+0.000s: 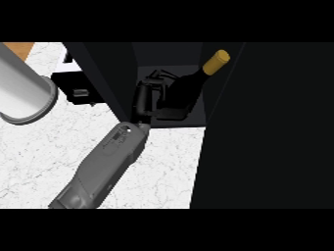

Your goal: Pick up the wine, place it into the cabinet and close the cabinet

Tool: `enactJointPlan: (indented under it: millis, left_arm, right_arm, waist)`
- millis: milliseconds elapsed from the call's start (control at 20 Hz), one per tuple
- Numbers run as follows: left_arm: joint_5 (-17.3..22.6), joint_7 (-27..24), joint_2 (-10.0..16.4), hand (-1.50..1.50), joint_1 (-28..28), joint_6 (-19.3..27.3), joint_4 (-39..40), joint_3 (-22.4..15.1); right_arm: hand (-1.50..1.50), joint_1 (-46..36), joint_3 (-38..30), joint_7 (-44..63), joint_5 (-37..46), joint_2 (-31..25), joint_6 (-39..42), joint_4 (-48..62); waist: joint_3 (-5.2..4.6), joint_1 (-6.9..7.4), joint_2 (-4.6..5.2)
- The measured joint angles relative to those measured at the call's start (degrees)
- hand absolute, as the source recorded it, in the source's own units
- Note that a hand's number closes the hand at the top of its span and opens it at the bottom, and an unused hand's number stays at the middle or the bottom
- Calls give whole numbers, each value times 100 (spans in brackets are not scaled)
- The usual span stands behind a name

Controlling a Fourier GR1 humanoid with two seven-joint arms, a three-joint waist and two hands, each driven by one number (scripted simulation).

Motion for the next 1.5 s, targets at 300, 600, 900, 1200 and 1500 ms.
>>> enactJointPlan:
  millis: [300,600,900,1200,1500]
  left_arm:
    - [331,-557,1,150,-267,20,744,30]
    - [718,-1048,1,150,-548,-189,1314,355]
    - [1092,-1241,3,150,-945,-516,1945,812]
    - [1240,-1307,33,150,-1367,-700,2551,1036]
    - [1134,-1451,13,150,-1742,-380,3054,1143]
  right_arm:
    - [-150,-81,5,56,-27,0,4,-4]
    - [-150,-77,66,71,-33,6,1,-6]
    - [-150,-60,60,-11,-59,67,25,16]
    - [-150,-138,142,-8,-72,120,-6,52]
    - [-150,-153,163,-36,-90,136,10,52]
  waist:
    - [-3,-35,8]
    - [-4,-58,18]
    - [-3,-85,34]
    - [-5,-119,53]
    - [-3,-174,71]
